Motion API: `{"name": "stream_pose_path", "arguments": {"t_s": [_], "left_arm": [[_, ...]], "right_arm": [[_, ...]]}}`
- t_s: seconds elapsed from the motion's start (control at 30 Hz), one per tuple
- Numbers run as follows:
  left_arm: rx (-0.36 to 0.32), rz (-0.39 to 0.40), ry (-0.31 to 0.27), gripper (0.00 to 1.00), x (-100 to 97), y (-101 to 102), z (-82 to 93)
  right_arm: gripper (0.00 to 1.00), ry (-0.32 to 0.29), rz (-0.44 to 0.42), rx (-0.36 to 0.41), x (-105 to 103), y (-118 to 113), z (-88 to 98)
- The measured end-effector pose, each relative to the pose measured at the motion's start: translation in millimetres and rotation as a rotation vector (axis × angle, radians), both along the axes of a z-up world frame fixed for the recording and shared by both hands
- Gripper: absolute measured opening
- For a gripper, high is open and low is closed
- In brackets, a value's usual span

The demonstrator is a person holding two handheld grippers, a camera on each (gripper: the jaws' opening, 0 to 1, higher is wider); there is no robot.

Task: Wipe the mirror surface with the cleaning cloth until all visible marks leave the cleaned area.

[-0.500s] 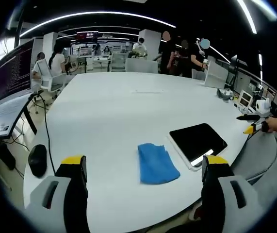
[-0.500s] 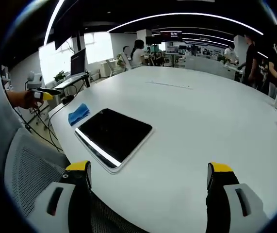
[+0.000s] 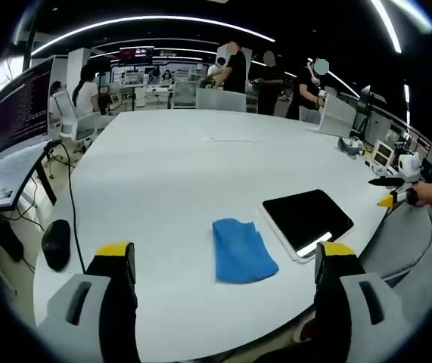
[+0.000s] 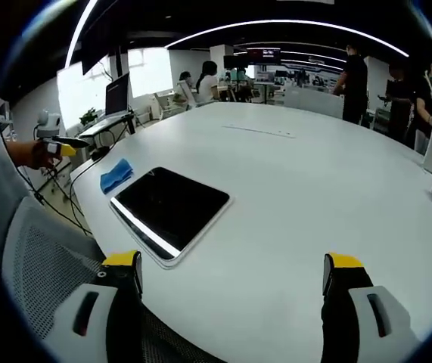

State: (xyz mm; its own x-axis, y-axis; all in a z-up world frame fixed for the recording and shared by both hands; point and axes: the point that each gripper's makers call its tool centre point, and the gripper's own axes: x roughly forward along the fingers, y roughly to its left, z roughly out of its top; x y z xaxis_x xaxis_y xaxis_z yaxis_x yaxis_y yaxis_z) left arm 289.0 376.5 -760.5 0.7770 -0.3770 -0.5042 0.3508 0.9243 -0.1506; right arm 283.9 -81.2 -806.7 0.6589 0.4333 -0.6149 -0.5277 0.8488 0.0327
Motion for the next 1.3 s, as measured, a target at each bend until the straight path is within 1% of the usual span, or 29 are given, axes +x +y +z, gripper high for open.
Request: {"name": "stream_pose_path", "arguments": {"t_s": [0.13, 0.23, 0.4, 0.63, 0.83, 0.93, 1.13, 1.3], "left_arm": [[-0.01, 0.0, 0.001, 0.99, 1.8, 0.9, 2.0], [-0.01, 0.001, 0.003, 0.99, 3.6, 2.6, 2.1], [-0.007, -0.004, 0.004, 0.99, 3.5, 1.5, 1.6], [-0.003, -0.015, 0.009, 0.99, 2.3, 0.4, 0.5], [0.005, -0.026, 0.01, 0.99, 4.1, 2.8, 0.0], [0.007, -0.03, 0.009, 0.99, 5.5, 3.7, 1.3], [0.008, -0.048, 0.005, 0.99, 9.3, 2.0, 3.3], [-0.01, -0.073, 0.005, 0.99, 9.2, -2.0, 4.8]], "right_arm": [[0.98, 0.029, 0.019, -0.004, -4.1, 2.7, -5.7], [0.98, 0.018, 0.026, -0.022, -2.3, 1.4, -7.2], [0.98, 0.015, 0.012, -0.013, -0.4, -1.3, -6.2], [0.98, 0.017, 0.016, -0.006, -0.7, 0.2, -6.2], [0.98, 0.007, 0.029, 0.004, 0.0, 3.1, -4.9], [0.98, 0.03, 0.026, 0.002, -1.1, 2.7, -7.6], [0.98, 0.034, 0.037, -0.005, -1.3, 4.3, -9.6], [0.98, 0.033, 0.065, -0.005, -4.5, 9.7, -9.6]]}}
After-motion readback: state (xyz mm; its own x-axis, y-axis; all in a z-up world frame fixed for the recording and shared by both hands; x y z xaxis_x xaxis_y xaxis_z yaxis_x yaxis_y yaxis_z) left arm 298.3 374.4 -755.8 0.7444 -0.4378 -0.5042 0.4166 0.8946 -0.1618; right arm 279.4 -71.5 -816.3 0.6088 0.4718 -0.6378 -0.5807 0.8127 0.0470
